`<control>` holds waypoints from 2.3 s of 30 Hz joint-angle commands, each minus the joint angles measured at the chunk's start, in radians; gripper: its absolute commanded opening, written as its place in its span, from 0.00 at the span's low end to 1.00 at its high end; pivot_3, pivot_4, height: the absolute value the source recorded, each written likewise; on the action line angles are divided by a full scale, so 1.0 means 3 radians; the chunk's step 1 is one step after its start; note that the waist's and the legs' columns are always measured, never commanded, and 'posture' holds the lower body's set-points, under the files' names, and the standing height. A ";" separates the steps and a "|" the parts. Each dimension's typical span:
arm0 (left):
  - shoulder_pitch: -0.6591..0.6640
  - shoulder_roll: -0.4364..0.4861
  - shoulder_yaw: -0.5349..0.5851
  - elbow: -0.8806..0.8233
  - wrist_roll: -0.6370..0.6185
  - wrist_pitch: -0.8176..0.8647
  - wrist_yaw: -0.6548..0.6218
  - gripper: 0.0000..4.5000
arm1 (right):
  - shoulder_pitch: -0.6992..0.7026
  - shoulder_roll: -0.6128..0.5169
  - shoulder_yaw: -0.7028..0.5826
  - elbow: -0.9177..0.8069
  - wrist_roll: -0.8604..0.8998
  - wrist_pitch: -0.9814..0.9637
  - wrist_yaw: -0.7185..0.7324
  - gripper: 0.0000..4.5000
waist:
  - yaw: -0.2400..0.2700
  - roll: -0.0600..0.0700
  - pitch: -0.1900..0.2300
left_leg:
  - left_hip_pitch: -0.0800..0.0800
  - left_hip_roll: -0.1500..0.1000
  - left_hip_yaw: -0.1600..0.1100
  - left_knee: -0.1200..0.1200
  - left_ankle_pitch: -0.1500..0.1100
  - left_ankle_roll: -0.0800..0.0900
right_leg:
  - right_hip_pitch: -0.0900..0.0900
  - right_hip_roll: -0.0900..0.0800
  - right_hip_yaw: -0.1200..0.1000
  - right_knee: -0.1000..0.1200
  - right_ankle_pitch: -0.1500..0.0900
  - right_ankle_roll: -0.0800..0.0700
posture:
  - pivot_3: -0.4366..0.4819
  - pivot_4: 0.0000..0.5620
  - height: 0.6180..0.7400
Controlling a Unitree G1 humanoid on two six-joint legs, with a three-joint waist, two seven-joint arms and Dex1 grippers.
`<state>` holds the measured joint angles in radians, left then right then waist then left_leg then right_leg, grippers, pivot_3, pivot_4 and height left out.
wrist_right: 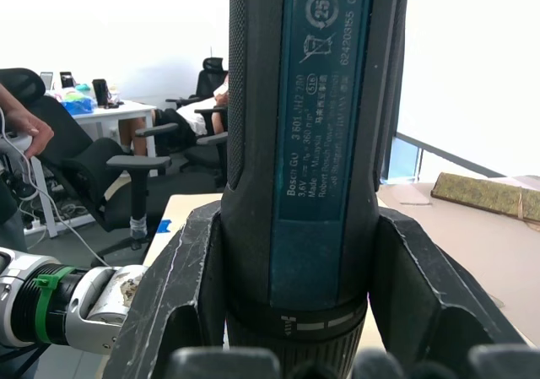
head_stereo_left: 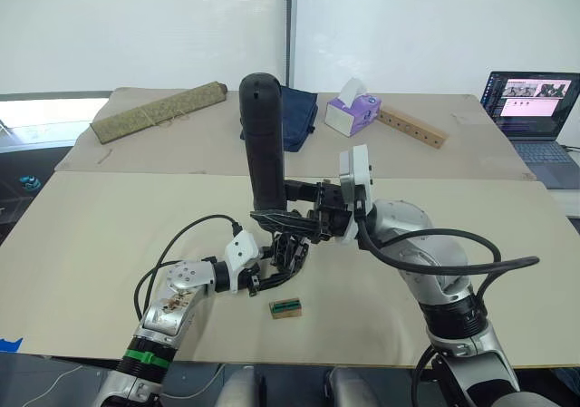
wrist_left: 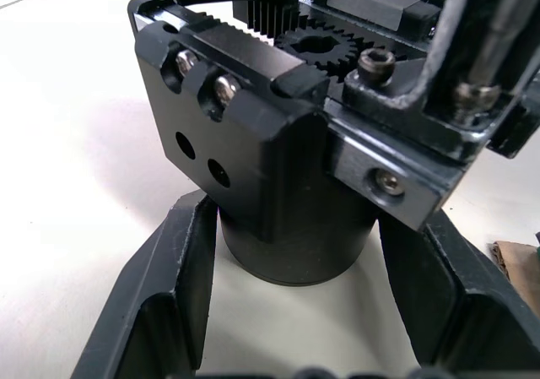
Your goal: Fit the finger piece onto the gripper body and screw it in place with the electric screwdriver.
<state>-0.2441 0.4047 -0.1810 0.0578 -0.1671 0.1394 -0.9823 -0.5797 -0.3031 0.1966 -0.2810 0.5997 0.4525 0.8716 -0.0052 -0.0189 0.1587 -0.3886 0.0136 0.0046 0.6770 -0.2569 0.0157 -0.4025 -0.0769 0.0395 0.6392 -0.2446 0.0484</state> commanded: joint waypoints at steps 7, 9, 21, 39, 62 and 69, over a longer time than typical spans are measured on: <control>0.0110 0.0016 -0.0124 0.0052 0.0000 0.0106 -0.0047 0.53 | 0.0085 -0.0079 0.0192 0.0201 -0.0306 -0.0041 -0.0022 0.43 | -0.0012 0.0006 -0.0021 | 0.0002 0.0000 0.0000 -0.0001 0.0000 0.0000 | 0.0001 0.0000 0.0000 0.0000 0.0000 0.0000 | 0.48 0.27 1.00; 0.0116 0.0015 -0.0124 0.0042 -0.0001 0.0113 -0.0042 0.53 | 0.0098 -0.0081 0.0204 0.0200 -0.0313 -0.0049 -0.0020 0.43 | -0.0016 0.0008 -0.0030 | 0.0003 0.0000 0.0000 -0.0002 0.0000 0.0000 | 0.0002 0.0000 0.0000 0.0000 0.0000 0.0000 | 0.48 0.27 1.00; 0.0118 0.0012 -0.0121 0.0042 0.0001 0.0118 -0.0026 0.53 | 0.0147 -0.0123 0.0250 0.0272 -0.0331 -0.0006 -0.0032 0.43 | -0.0022 0.0005 -0.0062 | 0.0004 0.0001 0.0000 -0.0007 0.0000 0.0000 | 0.0003 0.0001 0.0000 -0.0006 -0.0001 0.0000 | 0.48 0.27 1.00; 0.0104 0.0013 -0.0104 0.0074 -0.0002 0.0103 -0.0025 0.53 | 0.0202 -0.0210 0.0423 0.0429 -0.0588 -0.0395 0.0107 0.43 | -0.0025 0.0006 -0.0081 | 0.0052 0.0004 0.0001 -0.0036 0.0000 0.0000 | 0.0049 0.0000 0.0001 -0.0037 -0.0002 -0.0002 | 0.48 0.27 1.00; 0.0149 0.0021 -0.0079 0.0023 -0.0016 0.0066 -0.0024 0.53 | -0.0046 -0.0145 0.0396 0.0234 -0.0322 -0.0285 0.0371 0.43 | -0.0024 0.0005 -0.0081 | 0.0049 0.0006 0.0001 -0.0048 -0.0001 -0.0001 | 0.0042 -0.0006 0.0003 -0.0042 -0.0003 -0.0006 | 0.48 0.27 1.00; 0.0152 0.0036 -0.0053 0.0002 -0.0037 0.0051 -0.0031 0.53 | -0.0033 -0.0129 0.0416 0.0285 -0.0401 -0.0327 0.0422 0.43 | -0.0024 0.0005 -0.0081 | 0.0044 0.0005 0.0000 -0.0053 -0.0001 -0.0001 | 0.0036 -0.0026 0.0000 -0.0045 -0.0004 -0.0008 | 0.48 0.27 1.00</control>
<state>-0.2201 0.4048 -0.1765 0.0567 -0.1689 0.1483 -0.9725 -0.6107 -0.3277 0.3073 -0.2382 0.5174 0.3262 0.9997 -0.0125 -0.0173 0.1344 -0.3758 0.0150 0.0046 0.6609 -0.2571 0.0154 -0.3922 -0.0886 0.0392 0.6257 -0.2458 0.0460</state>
